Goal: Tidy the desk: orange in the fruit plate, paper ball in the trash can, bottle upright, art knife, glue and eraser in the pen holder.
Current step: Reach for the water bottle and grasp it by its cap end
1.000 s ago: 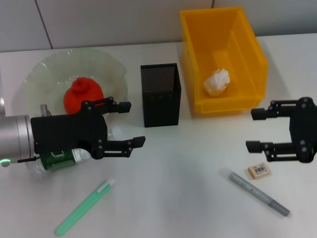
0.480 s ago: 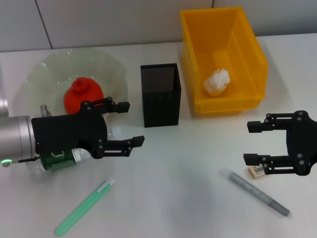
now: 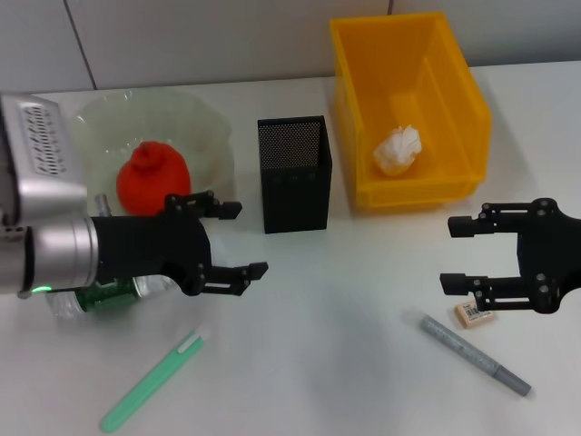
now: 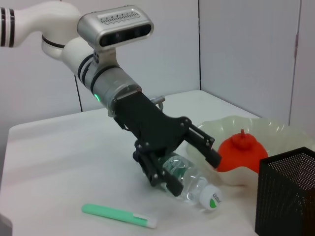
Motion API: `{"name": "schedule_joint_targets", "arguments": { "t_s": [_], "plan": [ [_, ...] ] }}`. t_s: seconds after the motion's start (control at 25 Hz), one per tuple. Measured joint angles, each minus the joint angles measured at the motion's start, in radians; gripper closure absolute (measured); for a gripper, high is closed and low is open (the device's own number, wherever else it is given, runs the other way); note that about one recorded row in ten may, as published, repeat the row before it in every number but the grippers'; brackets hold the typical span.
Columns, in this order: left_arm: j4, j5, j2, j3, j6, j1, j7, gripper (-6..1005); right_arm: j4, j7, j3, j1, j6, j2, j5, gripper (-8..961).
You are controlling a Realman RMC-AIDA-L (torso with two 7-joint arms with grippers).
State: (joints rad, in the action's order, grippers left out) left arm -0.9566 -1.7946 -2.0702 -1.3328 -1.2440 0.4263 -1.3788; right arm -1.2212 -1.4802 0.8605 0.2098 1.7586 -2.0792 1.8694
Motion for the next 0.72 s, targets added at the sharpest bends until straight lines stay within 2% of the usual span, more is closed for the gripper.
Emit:
{"name": "schedule_joint_targets", "arguments": {
  "t_s": [0.48,0.72],
  "plan": [
    [-0.198,-0.172,-0.002,-0.080,0.043,-0.030,-0.168,140,0.062,0.022,0.000,0.028,-0.008,-0.001,0.005,259],
    [-0.227,-0.216,-0.003,-0.108,0.059,-0.026,-0.182,140,0.095,0.036,0.000,0.039,-0.007,0.000,0.007,259]
  ]
}}
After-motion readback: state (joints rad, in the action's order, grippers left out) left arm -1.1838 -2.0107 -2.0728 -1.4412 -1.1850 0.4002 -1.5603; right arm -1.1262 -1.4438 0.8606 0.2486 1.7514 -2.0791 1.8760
